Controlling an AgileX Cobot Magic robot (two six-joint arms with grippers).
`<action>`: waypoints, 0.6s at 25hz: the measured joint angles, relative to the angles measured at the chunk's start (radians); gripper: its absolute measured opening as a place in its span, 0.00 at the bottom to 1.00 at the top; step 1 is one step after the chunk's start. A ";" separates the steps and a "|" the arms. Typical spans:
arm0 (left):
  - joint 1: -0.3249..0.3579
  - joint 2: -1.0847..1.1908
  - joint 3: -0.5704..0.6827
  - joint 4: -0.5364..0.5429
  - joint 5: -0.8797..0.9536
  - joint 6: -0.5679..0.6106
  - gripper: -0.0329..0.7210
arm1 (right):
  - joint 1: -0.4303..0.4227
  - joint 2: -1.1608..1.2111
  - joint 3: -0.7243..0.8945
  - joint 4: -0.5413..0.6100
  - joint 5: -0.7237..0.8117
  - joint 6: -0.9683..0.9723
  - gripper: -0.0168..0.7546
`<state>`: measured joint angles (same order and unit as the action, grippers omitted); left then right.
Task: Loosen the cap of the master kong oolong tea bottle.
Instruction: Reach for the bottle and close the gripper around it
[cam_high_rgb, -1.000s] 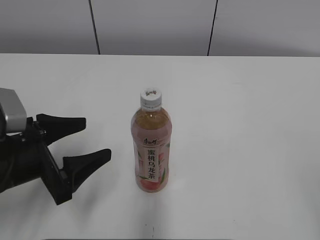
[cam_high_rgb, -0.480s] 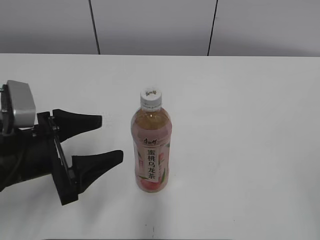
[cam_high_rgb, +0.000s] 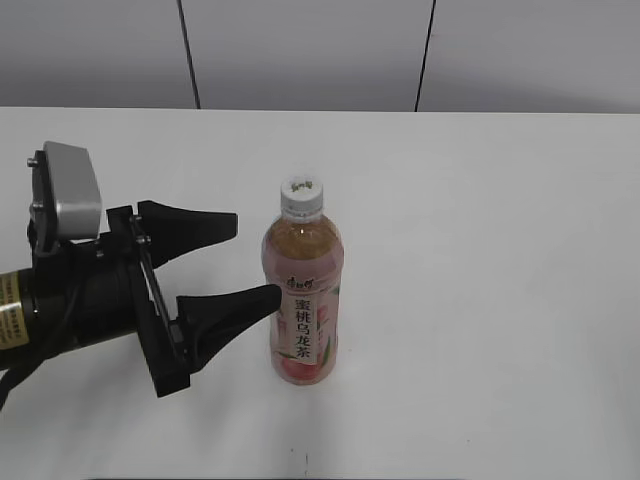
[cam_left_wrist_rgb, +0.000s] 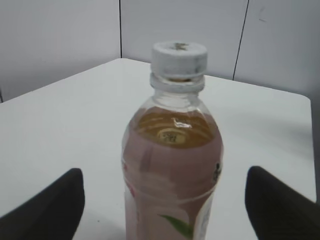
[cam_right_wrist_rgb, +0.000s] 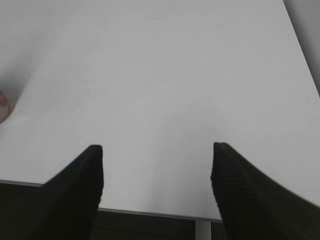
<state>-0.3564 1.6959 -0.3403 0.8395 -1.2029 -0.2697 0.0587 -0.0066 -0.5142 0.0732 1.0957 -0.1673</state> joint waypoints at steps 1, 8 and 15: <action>0.000 0.000 -0.002 -0.001 0.000 -0.006 0.83 | 0.000 0.000 0.000 0.000 0.000 0.000 0.69; 0.000 0.027 -0.018 0.001 -0.001 -0.037 0.83 | 0.000 0.000 0.000 0.000 0.000 0.000 0.69; -0.040 0.046 -0.047 0.001 0.000 -0.037 0.83 | 0.000 0.000 0.000 0.000 0.000 0.000 0.69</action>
<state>-0.3968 1.7415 -0.3876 0.8408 -1.2027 -0.3072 0.0587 -0.0066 -0.5142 0.0732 1.0957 -0.1673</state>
